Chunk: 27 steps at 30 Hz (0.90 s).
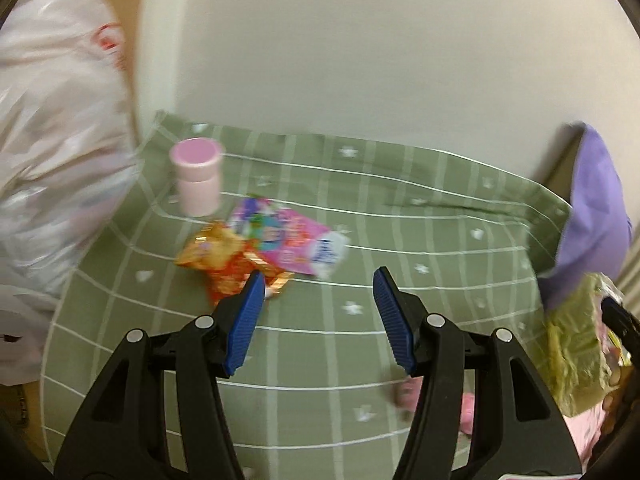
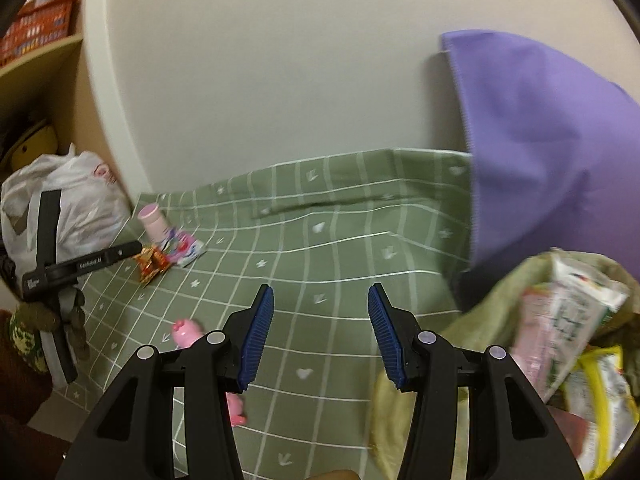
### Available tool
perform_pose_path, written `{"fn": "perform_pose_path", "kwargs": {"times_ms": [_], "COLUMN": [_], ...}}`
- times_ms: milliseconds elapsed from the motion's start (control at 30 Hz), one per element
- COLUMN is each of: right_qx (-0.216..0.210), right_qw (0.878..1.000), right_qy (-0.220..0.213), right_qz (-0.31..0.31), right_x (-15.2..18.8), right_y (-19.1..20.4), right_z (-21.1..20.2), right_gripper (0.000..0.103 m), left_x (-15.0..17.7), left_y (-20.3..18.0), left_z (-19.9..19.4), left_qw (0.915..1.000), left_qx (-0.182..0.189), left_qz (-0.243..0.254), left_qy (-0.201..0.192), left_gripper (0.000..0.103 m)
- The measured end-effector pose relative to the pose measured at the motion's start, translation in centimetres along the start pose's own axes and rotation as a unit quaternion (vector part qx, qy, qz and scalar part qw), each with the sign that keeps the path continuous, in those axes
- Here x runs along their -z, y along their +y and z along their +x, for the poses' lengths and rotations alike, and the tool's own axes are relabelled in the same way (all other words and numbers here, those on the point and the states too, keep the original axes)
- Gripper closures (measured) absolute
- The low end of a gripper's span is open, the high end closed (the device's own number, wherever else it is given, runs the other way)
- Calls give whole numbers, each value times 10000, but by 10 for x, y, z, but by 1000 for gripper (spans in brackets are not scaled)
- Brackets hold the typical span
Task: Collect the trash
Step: 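Move both tools back over the remaining wrappers on the cloth, then grasp the red-gold wrapper with the left tool while the right tool grasps the pink HOLA wrapper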
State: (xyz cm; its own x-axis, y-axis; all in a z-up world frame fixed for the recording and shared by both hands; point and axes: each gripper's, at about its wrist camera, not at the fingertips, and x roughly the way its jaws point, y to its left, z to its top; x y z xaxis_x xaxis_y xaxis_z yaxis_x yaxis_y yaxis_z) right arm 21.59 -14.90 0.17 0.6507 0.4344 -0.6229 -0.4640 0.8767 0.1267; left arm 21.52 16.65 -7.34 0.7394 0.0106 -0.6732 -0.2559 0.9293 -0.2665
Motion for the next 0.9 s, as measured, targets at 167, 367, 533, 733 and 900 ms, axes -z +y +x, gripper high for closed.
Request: {"fn": "perform_pose_path", "kwargs": {"times_ms": [167, 367, 533, 733, 900], "right_qx": [-254, -647, -1053, -1709, -2042], "right_qw": [9991, 9949, 9866, 9679, 9507], "right_qy": [194, 465, 671, 1069, 1409], "right_qz": [-261, -612, -1051, -1500, -1863], "right_x": [-1, -18, -41, -60, -67], "right_y": [22, 50, 84, 138, 185], "right_z": [25, 68, 116, 191, 248], "right_gripper": [57, 57, 57, 57, 57], "left_x": [-4, -12, -15, 16, 39], "left_y": [44, 68, 62, 55, 58], "left_z": [19, 57, 78, 45, 18], "left_qw": [9981, 9935, 9929, 9905, 9876], "left_qx": [-368, -314, -69, 308, 382], "left_qz": [-456, -855, -528, -260, -331], "left_qy": [214, 681, 1061, 1316, 1488], "left_gripper": [49, 49, 68, 72, 67]}}
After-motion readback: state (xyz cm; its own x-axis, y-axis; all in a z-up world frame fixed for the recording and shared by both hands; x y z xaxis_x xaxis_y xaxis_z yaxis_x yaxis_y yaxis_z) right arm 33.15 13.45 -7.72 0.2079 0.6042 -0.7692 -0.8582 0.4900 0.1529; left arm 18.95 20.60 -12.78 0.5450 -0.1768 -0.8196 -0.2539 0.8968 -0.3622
